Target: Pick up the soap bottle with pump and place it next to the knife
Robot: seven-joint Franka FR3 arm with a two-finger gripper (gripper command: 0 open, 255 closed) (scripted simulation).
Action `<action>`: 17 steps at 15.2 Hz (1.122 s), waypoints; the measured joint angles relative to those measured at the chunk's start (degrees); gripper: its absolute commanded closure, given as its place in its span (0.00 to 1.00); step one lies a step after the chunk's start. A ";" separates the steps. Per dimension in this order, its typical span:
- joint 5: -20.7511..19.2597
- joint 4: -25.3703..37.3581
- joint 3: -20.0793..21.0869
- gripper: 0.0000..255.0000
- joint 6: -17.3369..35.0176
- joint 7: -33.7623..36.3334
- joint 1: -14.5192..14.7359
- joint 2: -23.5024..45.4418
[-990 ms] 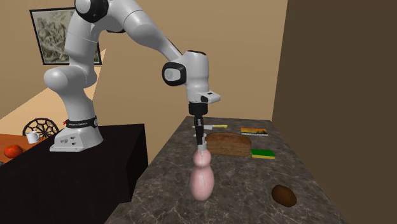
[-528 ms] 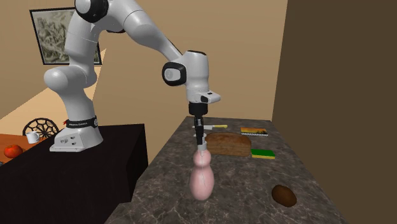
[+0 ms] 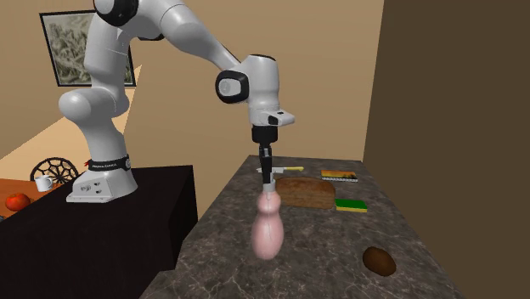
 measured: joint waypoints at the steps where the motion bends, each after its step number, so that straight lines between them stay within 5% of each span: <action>1: -0.29 0.05 -0.14 1.00 -0.57 0.22 0.13 -0.56; 17: -3.95 4.00 -1.50 1.00 -10.94 2.77 1.19 -7.45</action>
